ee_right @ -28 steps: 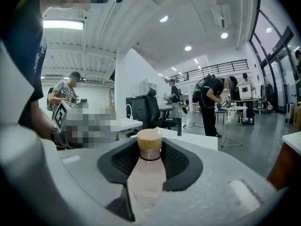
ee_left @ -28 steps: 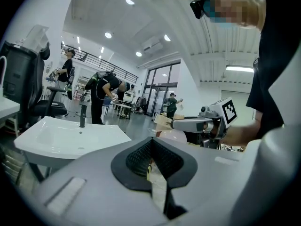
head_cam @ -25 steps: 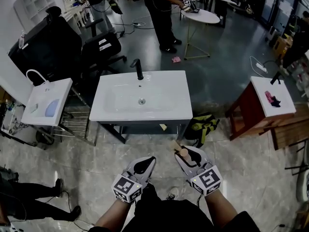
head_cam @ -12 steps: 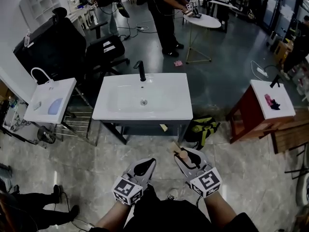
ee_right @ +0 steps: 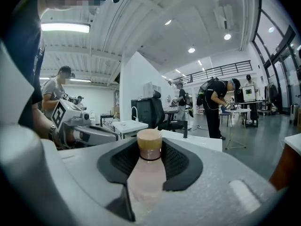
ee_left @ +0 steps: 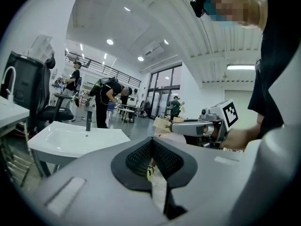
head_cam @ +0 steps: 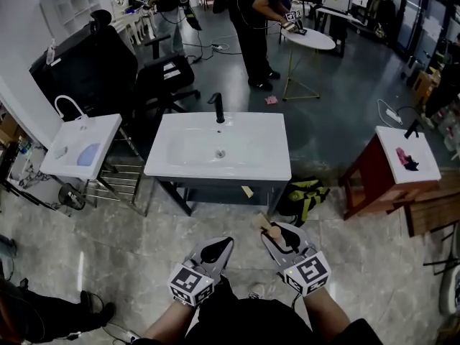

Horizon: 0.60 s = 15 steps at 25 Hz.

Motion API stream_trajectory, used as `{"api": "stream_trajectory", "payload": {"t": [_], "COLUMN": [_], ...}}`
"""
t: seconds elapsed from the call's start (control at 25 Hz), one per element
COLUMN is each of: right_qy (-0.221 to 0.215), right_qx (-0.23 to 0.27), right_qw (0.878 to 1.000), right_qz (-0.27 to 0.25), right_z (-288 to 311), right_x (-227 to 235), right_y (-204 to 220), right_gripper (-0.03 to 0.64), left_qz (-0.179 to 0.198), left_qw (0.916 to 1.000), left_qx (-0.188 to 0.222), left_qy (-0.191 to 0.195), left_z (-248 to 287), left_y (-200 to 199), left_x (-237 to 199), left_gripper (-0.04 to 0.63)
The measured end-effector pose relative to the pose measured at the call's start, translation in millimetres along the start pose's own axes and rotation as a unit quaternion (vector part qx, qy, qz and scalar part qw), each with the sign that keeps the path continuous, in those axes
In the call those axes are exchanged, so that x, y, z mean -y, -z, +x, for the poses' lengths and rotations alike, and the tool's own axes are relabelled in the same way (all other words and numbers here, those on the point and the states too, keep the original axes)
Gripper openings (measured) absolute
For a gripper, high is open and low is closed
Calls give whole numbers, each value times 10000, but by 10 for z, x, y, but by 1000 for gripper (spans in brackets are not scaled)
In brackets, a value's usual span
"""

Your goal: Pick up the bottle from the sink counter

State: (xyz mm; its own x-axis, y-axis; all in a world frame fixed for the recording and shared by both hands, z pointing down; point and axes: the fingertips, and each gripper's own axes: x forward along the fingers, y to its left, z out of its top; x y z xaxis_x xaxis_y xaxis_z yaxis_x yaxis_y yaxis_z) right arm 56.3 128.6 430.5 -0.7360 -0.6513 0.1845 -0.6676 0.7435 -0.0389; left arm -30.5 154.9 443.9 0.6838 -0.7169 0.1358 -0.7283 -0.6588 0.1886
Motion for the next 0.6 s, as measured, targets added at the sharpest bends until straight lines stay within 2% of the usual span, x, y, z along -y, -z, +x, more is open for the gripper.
{"api": "stream_trajectory", "payload": {"t": [0.6], "right_qy": [-38], "right_qx": [79], "right_qw": [9999], "right_qz": [91], "right_z": [27], "right_x": [-52], "right_y": [-19], "right_gripper": [137], "left_qz": [-4], "left_qw": [10000], "left_qx": [-8], "left_qy": [-24], "left_z": [-50], "left_y": [2], "left_x": [27], "left_gripper": [-3]}}
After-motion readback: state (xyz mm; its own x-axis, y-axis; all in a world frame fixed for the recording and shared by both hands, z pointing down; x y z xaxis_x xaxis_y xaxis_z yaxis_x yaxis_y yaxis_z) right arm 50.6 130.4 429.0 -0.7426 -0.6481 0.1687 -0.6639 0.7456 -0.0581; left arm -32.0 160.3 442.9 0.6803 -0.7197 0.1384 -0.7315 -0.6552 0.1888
